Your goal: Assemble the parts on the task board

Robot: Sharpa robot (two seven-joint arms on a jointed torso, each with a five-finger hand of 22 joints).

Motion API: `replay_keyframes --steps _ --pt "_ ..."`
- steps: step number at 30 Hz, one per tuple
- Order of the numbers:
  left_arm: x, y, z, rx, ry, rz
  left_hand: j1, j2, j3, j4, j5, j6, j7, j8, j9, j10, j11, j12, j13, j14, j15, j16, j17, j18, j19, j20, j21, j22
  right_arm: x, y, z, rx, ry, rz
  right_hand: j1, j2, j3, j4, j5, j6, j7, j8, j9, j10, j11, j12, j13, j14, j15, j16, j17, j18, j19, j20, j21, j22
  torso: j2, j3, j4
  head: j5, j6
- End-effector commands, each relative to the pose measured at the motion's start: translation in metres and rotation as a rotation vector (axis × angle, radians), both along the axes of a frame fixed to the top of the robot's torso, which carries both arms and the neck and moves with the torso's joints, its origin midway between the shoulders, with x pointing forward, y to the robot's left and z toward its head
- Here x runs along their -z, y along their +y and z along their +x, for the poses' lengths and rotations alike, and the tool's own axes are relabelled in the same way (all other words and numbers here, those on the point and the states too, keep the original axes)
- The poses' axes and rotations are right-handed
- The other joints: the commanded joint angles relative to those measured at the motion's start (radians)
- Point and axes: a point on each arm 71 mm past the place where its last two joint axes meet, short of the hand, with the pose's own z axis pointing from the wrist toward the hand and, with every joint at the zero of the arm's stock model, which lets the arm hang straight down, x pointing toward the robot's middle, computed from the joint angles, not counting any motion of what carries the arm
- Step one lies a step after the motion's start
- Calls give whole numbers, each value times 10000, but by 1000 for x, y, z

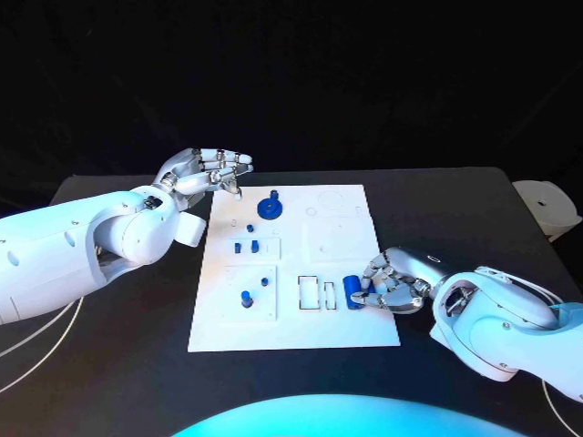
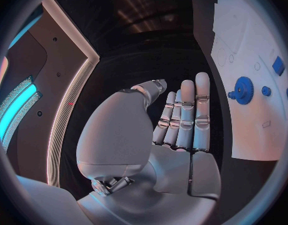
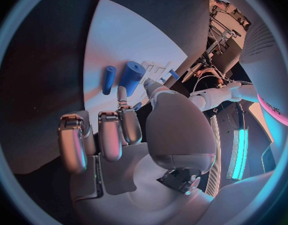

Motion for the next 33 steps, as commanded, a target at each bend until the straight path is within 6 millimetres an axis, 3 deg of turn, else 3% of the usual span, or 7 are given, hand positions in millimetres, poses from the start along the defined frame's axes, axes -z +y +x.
replay_keyframes --steps 1,23,33 --pt "-1 -3 -1 195 -41 -140 -107 -25 -39 -35 44 -62 246 34 11 -75 -3 36 13 -69 13 12 -16 146 -55 -19 -34 -16 3 1 2 19 -227 -456 -92 22 -61 -18 41 -87 -3 48 15 17 -35 -5 685 677 -25 53 512 -140 1046 -9 35 2633 -5 4 0 18 -9" --pt "-1 -2 -1 252 35 -131 -121 -23 -45 -29 43 -64 246 41 13 -82 -4 49 14 -70 14 16 -17 146 -57 -17 -37 -18 19 20 6 -103 -243 -836 -149 38 -245 8 54 -85 -10 67 51 -18 -38 -45 673 668 -25 50 499 -140 1046 -8 35 2633 0 3 -3 41 -36" --pt "-1 -3 -1 284 65 -129 -142 -16 -51 -19 45 -71 246 53 16 -95 -3 68 15 -75 16 21 -20 146 -60 -14 -44 -22 21 19 8 23 -255 -997 284 187 -306 -99 256 -54 -24 107 114 -24 -53 -39 712 666 -37 62 517 -140 1046 -15 35 2633 -3 2 -11 24 -23"
